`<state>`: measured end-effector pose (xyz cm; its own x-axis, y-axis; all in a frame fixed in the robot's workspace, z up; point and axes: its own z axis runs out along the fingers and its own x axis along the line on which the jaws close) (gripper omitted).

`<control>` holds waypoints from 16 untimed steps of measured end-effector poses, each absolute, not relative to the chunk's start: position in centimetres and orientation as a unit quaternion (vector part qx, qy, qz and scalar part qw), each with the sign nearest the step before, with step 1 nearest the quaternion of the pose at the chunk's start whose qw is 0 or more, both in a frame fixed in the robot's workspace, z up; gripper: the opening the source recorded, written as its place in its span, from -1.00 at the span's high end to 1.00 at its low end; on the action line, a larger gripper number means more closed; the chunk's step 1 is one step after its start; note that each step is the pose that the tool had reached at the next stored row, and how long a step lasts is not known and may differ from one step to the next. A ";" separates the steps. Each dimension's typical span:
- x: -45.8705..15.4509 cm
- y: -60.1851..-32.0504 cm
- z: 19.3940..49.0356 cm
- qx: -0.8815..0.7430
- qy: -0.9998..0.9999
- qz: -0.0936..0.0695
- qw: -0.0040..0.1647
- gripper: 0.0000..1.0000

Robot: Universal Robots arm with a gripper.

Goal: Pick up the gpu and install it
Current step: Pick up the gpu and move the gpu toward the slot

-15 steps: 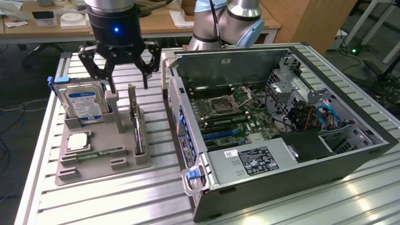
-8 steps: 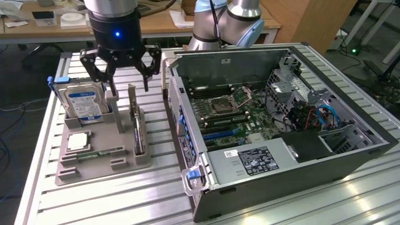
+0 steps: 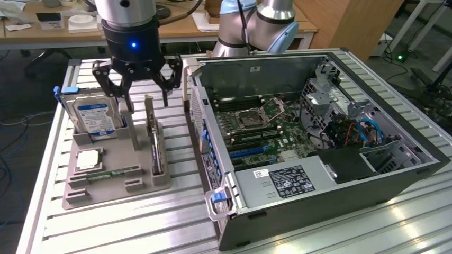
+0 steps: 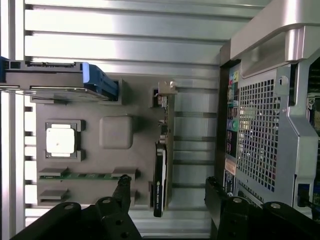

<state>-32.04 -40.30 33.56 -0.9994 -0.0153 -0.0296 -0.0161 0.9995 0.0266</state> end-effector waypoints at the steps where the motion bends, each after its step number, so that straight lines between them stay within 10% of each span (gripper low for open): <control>1: -32.0 -40.3 33.5 -0.008 1.000 0.013 0.015 -0.41; 16: -32.0 -40.1 32.2 -0.002 1.000 0.013 0.016 -0.41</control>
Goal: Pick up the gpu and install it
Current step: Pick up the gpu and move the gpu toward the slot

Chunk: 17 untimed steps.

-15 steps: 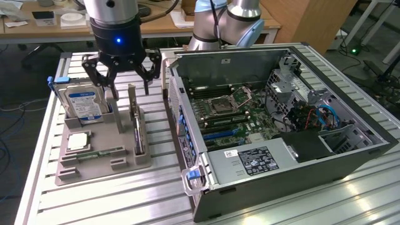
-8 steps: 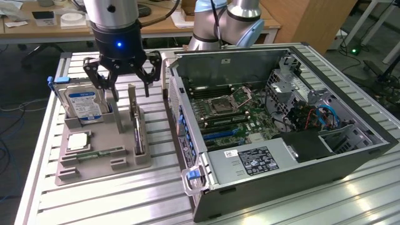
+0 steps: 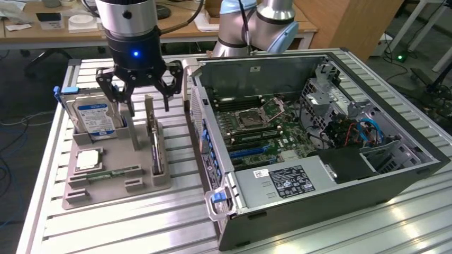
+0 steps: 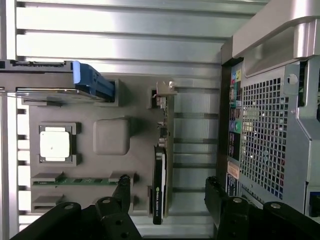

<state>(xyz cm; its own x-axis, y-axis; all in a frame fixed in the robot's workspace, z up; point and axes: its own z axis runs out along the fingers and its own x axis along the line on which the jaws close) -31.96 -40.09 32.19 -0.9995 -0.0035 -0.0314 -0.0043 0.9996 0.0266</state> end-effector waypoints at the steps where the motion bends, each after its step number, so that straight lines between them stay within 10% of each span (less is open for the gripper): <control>1: -31.9 -40.1 32.1 -0.001 1.000 0.013 0.016 -0.41; 17: -31.9 -40.0 31.0 0.000 1.000 0.013 0.017 -0.41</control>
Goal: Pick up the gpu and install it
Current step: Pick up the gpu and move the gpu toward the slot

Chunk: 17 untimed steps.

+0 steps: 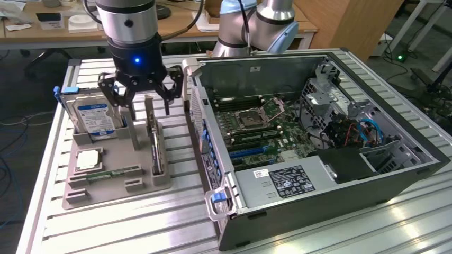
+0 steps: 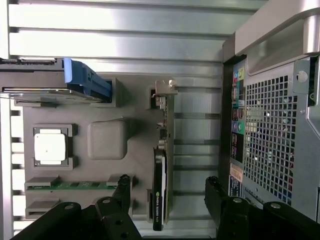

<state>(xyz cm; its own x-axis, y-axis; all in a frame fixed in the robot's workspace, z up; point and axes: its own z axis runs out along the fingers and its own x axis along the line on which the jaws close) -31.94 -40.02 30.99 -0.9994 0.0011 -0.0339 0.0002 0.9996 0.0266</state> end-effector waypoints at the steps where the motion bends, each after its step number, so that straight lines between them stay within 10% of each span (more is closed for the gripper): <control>1: -31.9 -40.0 30.9 0.000 1.000 0.013 0.017 -0.41; 17: -31.9 -40.0 29.4 0.001 1.000 0.013 0.019 -0.41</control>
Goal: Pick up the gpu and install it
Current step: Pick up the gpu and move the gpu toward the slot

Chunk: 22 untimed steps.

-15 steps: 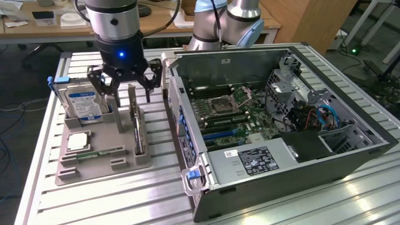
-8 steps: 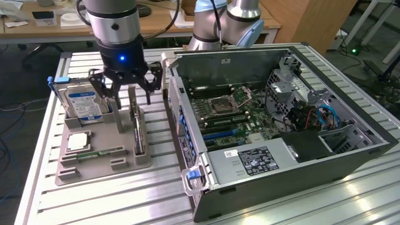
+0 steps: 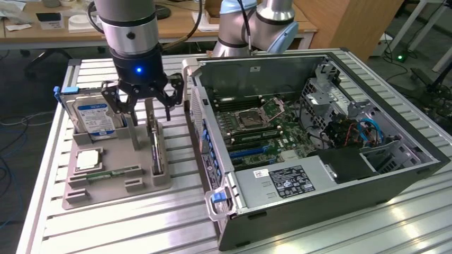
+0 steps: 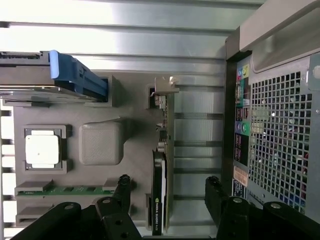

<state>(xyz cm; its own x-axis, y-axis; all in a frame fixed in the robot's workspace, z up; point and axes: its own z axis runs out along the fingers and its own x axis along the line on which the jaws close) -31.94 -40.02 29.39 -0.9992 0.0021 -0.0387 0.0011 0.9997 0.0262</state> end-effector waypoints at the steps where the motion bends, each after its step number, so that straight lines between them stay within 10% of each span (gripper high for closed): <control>1: -31.9 -40.0 29.3 0.001 1.000 0.013 0.019 -0.41; 22: -31.9 -40.5 27.4 0.013 1.000 0.004 0.020 -0.41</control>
<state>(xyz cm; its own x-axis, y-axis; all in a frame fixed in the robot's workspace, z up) -31.94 -40.48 27.39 -0.9989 0.0270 -0.0390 0.0267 0.9996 0.0086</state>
